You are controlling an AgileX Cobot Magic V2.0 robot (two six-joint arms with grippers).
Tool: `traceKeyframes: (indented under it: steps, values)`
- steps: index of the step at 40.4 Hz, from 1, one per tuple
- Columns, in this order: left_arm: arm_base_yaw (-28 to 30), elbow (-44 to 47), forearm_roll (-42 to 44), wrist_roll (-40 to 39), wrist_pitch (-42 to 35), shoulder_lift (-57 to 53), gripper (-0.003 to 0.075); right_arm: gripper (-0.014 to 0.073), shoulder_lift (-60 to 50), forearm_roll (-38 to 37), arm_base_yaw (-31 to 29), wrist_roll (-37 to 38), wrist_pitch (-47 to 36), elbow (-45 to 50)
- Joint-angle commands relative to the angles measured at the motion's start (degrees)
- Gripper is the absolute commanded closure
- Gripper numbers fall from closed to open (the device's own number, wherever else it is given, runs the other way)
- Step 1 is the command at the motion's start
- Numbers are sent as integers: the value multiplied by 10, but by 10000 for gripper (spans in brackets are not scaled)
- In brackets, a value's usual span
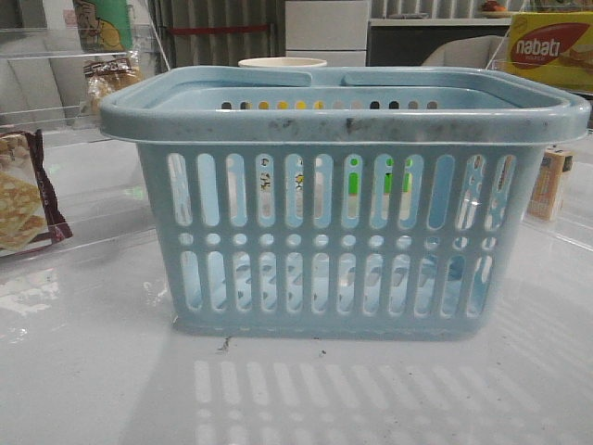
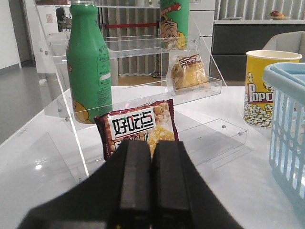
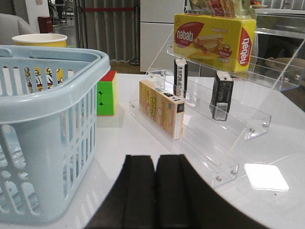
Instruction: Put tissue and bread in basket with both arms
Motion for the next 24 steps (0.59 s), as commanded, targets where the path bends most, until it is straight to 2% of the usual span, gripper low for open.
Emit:
traceKeyframes:
  steps: [1, 24]
  values:
    - [-1, -1, -1, -1, -52, -11, 629, 540, -9, -2, 0, -3, -47, 0]
    - [-1, -1, -1, -1, -55, -11, 629, 540, -9, -2, 0, -3, -47, 0]
